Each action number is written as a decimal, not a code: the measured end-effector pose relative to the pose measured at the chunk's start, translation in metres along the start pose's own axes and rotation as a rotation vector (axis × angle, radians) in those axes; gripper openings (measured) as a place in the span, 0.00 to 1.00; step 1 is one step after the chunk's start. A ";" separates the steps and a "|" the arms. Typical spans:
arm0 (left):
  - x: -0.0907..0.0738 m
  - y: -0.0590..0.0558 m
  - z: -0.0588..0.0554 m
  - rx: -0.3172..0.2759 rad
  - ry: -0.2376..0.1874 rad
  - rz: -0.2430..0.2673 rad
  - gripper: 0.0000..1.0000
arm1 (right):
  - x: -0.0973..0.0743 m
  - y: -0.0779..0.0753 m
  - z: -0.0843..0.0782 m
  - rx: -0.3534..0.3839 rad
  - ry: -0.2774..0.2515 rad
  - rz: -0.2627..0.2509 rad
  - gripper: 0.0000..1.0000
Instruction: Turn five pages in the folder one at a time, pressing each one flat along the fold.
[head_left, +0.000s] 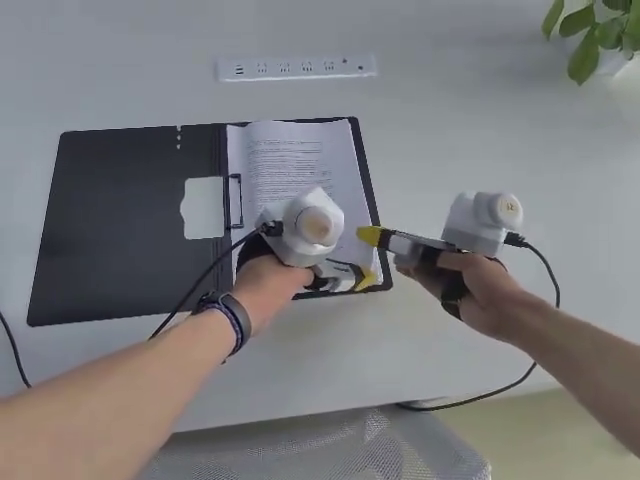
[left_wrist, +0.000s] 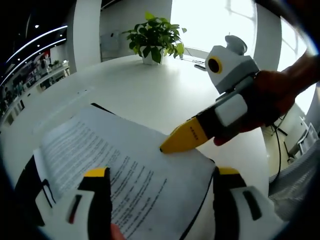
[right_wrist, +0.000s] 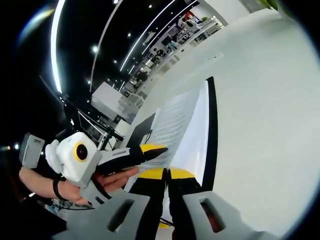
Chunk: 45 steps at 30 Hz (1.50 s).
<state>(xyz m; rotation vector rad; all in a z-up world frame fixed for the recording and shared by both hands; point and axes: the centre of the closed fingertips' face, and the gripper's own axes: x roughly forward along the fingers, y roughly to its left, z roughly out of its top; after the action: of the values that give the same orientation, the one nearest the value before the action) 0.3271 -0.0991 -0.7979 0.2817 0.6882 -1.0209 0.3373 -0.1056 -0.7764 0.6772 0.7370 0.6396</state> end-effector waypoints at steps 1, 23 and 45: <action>-0.001 0.000 0.000 0.001 -0.001 0.000 0.84 | 0.000 0.001 0.001 0.001 -0.001 0.001 0.00; -0.055 0.031 -0.001 -0.038 -0.061 0.083 0.86 | 0.001 0.048 0.012 0.019 -0.067 0.039 0.00; -0.136 0.072 -0.030 -0.121 -0.129 0.204 0.87 | 0.026 0.122 0.038 -0.075 -0.091 0.177 0.00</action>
<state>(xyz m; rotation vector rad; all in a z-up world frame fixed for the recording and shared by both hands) 0.3315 0.0465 -0.7395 0.1745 0.5892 -0.7923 0.3474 -0.0240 -0.6757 0.7028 0.5700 0.7890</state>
